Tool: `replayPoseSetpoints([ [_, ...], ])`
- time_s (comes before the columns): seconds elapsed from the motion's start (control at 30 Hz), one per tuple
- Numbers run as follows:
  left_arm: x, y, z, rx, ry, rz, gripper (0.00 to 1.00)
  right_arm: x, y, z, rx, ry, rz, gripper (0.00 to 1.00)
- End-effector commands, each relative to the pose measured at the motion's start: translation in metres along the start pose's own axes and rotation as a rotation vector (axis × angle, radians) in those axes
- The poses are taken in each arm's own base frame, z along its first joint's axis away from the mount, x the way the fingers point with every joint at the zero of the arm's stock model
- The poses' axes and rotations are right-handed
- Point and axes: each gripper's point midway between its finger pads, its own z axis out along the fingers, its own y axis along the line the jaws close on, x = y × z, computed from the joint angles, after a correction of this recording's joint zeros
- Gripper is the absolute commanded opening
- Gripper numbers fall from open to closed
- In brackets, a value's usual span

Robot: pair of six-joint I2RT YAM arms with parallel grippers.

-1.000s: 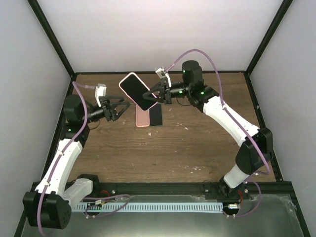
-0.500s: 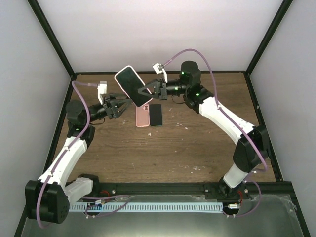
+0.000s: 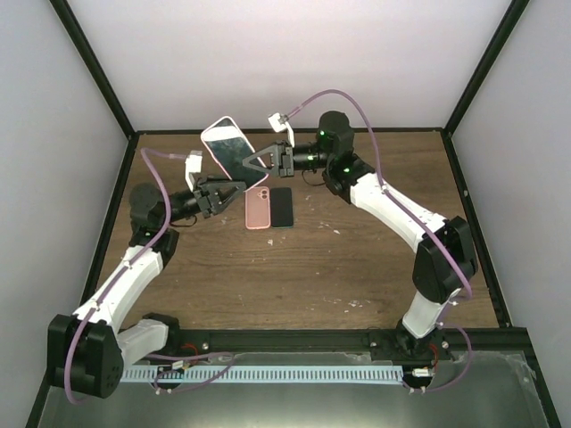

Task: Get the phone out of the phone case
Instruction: Pick up the phone at the center of the board.

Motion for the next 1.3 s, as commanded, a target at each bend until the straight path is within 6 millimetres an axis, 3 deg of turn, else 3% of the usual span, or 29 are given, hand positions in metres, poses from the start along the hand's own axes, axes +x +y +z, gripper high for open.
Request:
replayPoseSetpoints([
  [0.0,0.009,0.002,0.002,0.011,0.012,-0.010,0.44,-0.033,0.036,0.001,-0.066,-0.061,-0.121,0.01],
  [0.17,0.007,-0.004,0.003,0.033,0.016,0.004,0.31,-0.029,0.035,0.000,-0.068,-0.054,-0.121,0.01],
  [0.43,0.000,-0.011,0.005,0.052,0.016,0.023,0.33,-0.013,0.038,0.000,-0.109,-0.032,-0.109,0.01],
  [0.67,-0.003,-0.014,0.004,0.060,0.031,0.046,0.09,0.001,0.036,-0.001,-0.104,0.001,-0.115,0.04],
  [0.73,0.002,-0.019,0.003,0.076,0.061,0.075,0.00,0.004,0.034,-0.007,-0.089,0.010,-0.129,0.11],
  [0.87,0.021,-0.021,-0.002,0.081,0.141,0.091,0.00,0.004,0.030,-0.024,-0.033,0.036,-0.199,0.37],
  [0.97,0.041,-0.021,-0.006,0.094,0.216,0.118,0.00,0.011,0.024,-0.036,0.033,0.071,-0.264,0.65],
  [1.1,0.072,-0.021,-0.013,0.109,0.326,0.105,0.00,0.023,0.020,-0.041,0.076,0.138,-0.322,0.75],
  [1.27,0.101,-0.024,-0.020,0.118,0.420,0.132,0.00,0.042,0.014,-0.043,0.064,0.210,-0.284,0.78],
])
